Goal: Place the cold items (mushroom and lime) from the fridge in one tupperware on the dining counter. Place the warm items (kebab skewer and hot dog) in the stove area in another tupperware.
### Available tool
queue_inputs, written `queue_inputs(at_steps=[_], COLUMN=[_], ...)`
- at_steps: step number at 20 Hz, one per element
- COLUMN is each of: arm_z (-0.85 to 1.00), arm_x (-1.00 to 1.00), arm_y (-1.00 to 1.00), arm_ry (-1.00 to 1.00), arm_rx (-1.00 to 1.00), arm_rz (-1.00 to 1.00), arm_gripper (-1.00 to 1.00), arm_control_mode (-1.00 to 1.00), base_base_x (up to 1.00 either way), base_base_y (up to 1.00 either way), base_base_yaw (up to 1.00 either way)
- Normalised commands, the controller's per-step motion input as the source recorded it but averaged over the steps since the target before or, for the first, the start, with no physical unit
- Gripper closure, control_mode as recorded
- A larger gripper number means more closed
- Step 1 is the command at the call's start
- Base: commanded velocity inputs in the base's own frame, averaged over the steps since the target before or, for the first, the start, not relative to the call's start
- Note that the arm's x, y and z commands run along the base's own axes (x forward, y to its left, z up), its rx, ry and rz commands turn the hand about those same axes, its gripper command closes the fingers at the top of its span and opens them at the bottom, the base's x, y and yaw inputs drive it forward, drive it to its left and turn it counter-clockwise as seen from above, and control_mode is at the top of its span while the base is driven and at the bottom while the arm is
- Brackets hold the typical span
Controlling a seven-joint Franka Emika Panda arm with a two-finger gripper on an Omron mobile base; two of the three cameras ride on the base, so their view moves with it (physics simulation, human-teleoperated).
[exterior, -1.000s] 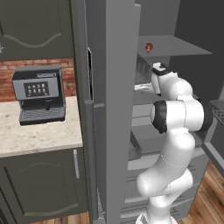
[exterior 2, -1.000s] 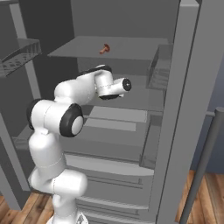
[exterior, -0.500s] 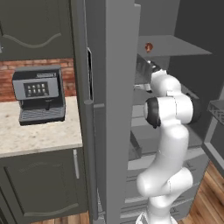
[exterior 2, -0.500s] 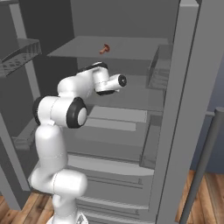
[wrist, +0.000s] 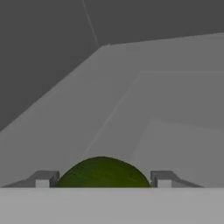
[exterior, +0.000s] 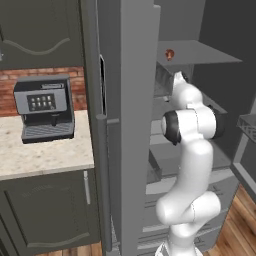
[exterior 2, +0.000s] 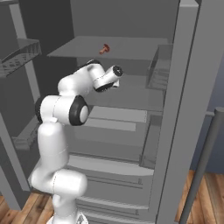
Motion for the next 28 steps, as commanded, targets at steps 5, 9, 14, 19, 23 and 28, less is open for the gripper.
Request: queue_inputs(at_steps=[5,9,14,19,23,28], arm_z=[-1.0,-0.98,0.05,0.96,0.92,0.62], arm_x=[-0.66,-1.0,-1.0,-1.0,-1.0,-1.0], arm_y=[0.06,-0.96,-0.48,-0.55,-0.7,-0.55], arm_ry=[-0.03,-0.61,-0.72,-0.31,-0.21,-0.16], arm_rx=[-0.16,0.1,0.12,0.08,0.0,-0.1], arm_rz=[-0.19,-0.04,0.02,0.05,0.01,0.0], arm_gripper=[1.0,1.0,1.0,1.0,1.0,1.0], arm_control_mode=[-1.0,-1.0,-1.0,-1.0,-1.0,-1.0], base_base_x=[0.0,0.0,0.0,0.0,0.0,0.0], base_base_y=[0.0,0.0,0.0,0.0,0.0,0.0], base_base_yaw=[0.0,0.0,0.0,0.0,0.0,0.0])
